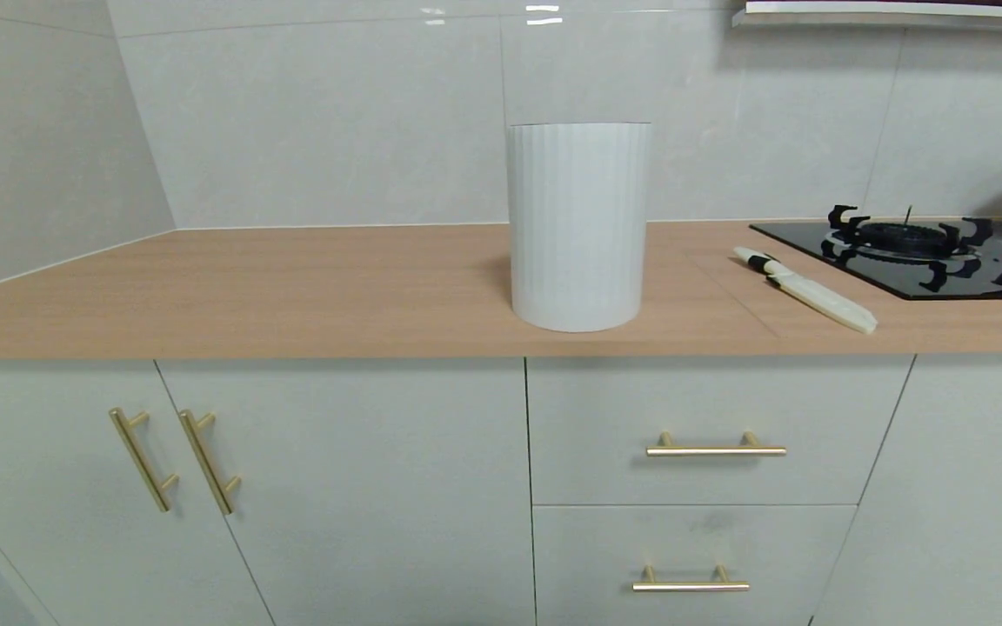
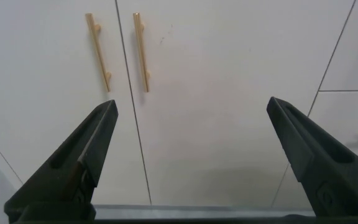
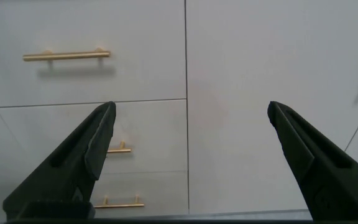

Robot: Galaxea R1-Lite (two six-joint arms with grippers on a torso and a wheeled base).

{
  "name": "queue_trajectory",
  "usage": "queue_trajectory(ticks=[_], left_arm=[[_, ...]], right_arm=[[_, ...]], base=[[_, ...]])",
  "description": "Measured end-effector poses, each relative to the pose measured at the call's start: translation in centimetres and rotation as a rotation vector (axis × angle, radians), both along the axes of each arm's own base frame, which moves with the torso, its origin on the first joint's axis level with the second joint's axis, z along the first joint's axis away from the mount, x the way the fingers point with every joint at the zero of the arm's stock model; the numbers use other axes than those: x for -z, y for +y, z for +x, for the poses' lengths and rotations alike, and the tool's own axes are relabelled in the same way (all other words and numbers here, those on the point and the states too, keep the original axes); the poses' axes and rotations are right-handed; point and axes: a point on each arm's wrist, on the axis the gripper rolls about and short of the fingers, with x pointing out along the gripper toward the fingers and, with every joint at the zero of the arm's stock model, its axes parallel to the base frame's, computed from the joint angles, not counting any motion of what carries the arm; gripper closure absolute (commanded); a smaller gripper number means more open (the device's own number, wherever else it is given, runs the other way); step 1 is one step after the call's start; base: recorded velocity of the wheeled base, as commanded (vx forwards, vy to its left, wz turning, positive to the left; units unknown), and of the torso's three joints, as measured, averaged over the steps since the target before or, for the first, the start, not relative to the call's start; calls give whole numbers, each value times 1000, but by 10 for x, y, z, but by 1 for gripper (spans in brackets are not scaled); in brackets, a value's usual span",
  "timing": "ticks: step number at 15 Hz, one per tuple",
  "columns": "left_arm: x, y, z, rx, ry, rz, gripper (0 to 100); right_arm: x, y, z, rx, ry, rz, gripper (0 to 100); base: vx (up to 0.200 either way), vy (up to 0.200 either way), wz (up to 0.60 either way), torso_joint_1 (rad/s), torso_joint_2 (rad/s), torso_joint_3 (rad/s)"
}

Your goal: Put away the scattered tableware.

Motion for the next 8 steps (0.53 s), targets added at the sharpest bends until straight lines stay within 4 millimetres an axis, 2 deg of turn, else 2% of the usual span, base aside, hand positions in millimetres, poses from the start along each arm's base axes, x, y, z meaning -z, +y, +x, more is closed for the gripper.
queue_trajectory(ticks=[1,8], left_arm=[[0,0,0,0,0,0,0],[0,0,0,-1,0,-1,0]], right_arm=[[0,0,0,0,0,0,0],[0,0,0,0,0,0,0]], base=[[200,0,0,-12,2,12],[0,0,0,0,0,0]])
